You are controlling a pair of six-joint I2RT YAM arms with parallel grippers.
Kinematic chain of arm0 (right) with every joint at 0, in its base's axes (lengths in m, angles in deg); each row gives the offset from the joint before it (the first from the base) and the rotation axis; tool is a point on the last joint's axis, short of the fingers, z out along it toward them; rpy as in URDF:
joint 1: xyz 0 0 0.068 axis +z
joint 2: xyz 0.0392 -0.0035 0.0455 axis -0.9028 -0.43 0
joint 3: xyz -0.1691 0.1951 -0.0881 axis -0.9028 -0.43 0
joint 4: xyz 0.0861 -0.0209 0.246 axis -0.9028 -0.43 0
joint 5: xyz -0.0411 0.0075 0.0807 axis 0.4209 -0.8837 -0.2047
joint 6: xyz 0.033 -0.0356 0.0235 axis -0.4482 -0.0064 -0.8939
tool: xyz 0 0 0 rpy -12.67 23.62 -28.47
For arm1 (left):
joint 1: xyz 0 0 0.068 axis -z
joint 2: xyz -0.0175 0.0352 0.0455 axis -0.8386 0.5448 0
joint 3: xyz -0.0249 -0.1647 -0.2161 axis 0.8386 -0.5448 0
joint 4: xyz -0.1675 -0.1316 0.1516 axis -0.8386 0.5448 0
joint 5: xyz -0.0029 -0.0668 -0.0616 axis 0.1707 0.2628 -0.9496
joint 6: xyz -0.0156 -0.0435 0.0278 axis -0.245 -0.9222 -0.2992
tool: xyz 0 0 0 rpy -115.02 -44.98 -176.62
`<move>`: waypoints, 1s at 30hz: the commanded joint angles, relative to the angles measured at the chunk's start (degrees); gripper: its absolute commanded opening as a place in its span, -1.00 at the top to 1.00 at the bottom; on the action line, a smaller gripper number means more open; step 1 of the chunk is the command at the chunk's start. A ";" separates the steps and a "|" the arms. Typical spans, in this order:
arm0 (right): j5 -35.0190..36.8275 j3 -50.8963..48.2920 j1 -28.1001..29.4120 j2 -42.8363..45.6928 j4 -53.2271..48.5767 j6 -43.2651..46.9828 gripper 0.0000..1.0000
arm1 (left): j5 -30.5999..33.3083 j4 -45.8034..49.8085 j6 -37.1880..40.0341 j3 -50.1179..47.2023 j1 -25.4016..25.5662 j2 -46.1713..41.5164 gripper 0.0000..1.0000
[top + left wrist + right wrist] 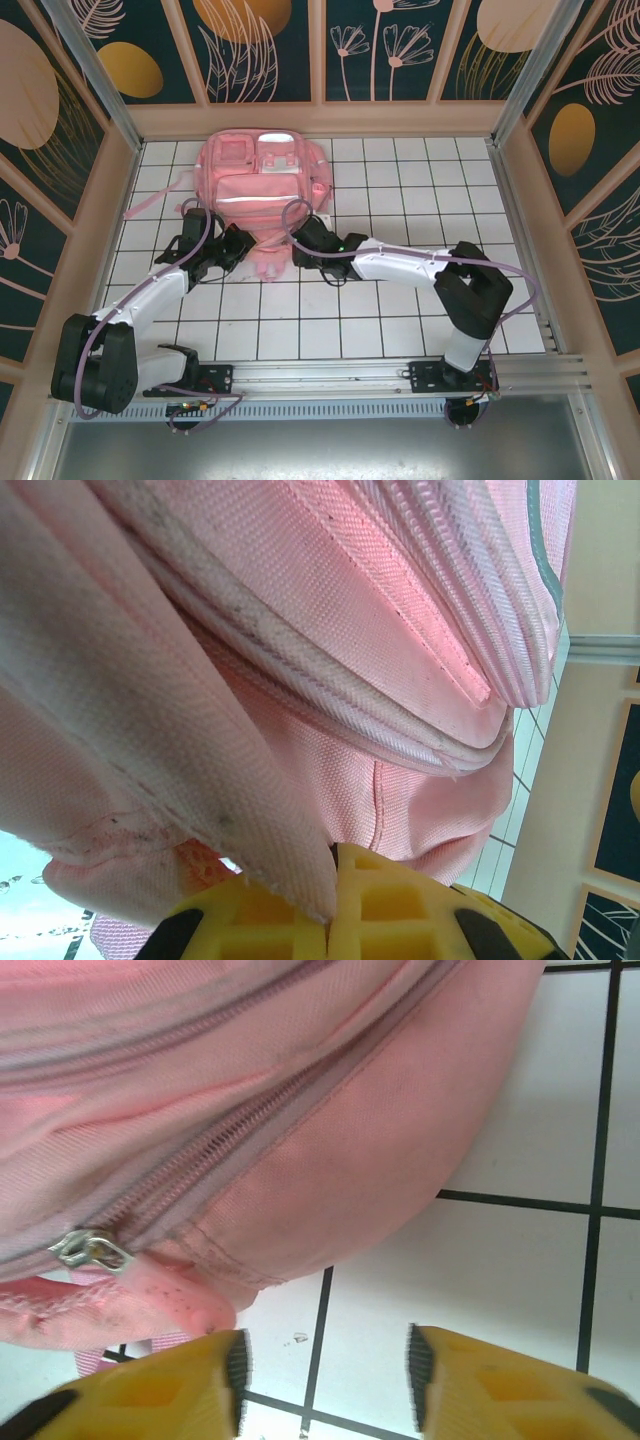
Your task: Pack the student bag
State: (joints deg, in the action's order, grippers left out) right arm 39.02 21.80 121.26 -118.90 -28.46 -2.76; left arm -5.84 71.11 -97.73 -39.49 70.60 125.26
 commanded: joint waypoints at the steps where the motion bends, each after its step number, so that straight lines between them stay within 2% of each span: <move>1: 3.28 1.12 0.31 1.93 0.83 1.69 0.05 | -0.62 -4.96 0.82 0.91 -0.33 -2.39 1.00; 3: 0.86 1.19 0.25 1.86 2.31 3.30 0.03 | -0.62 -5.04 0.79 0.89 -0.31 -2.30 1.00; 5: -3.00 1.58 0.04 1.34 3.73 4.36 0.18 | -0.76 -5.01 0.78 0.90 -0.31 -2.13 1.00; 8: -11.22 1.11 -0.88 0.59 7.61 6.71 0.25 | -0.95 -5.14 0.96 1.02 -0.29 -1.96 1.00; 10: -13.90 0.89 -2.14 0.17 8.55 7.04 0.26 | -1.10 -5.05 1.15 1.16 -0.33 -1.86 1.00; 15: -26.54 0.26 -6.53 -0.25 11.66 9.89 0.23 | -1.41 -5.01 1.27 1.16 -0.31 -1.68 1.00; 21: -33.85 0.15 -10.17 -1.67 10.94 12.54 0.24 | -1.48 -5.14 1.26 1.07 -0.32 -1.51 1.00; 30: -39.48 1.06 -10.61 -6.03 10.55 14.30 0.24 | -1.61 -5.49 0.94 1.16 -0.31 -1.20 1.00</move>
State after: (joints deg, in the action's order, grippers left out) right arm 2.96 21.93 110.71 -123.36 -18.32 9.83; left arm -5.91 71.09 -97.73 -39.49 70.55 125.18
